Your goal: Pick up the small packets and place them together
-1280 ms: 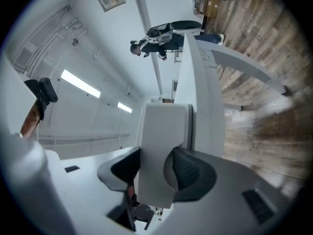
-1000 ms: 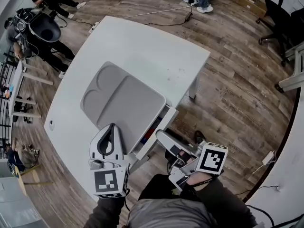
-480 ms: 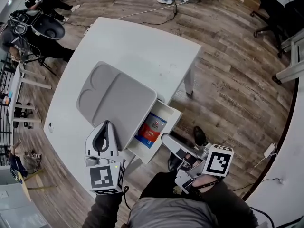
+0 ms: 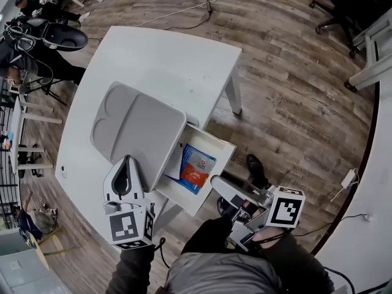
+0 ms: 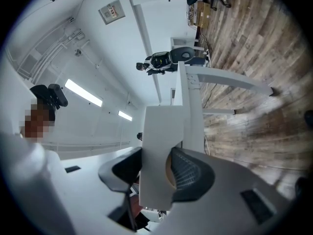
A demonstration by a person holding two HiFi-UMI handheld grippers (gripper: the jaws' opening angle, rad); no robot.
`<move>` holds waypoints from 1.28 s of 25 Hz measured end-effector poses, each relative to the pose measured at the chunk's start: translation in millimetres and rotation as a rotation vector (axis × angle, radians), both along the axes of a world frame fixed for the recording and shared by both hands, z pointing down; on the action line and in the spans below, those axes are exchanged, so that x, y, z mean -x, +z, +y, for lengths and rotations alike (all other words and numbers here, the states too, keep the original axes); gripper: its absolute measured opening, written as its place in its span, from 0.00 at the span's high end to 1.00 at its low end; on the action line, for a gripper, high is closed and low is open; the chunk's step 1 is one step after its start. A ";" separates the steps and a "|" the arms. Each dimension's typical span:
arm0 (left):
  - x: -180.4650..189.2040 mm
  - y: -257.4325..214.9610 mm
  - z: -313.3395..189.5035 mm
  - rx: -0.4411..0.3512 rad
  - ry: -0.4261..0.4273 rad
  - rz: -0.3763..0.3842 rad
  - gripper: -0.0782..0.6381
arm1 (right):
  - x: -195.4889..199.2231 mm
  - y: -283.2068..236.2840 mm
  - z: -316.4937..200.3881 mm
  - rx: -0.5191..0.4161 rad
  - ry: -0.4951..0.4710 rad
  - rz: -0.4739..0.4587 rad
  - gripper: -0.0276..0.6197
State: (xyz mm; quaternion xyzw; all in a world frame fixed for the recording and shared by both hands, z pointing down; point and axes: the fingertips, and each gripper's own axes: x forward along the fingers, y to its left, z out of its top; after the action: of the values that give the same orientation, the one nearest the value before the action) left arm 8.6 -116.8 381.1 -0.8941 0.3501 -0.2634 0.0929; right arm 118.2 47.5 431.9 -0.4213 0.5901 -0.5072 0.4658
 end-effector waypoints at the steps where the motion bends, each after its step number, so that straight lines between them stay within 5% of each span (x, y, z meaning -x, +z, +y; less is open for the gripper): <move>1: 0.1 -0.4 -0.1 0.000 0.000 0.000 0.89 | -0.9 -0.3 2.9 -0.001 0.003 -0.001 0.66; 32: -1.7 -1.0 0.2 -0.004 0.002 -0.009 0.89 | -15.6 3.0 78.1 -0.009 0.082 -0.035 0.67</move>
State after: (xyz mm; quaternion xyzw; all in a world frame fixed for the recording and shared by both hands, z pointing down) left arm 10.3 -116.7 380.0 -0.8929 0.3495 -0.2668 0.0964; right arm 133.7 125.6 434.9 -0.4340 0.5663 -0.4925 0.4984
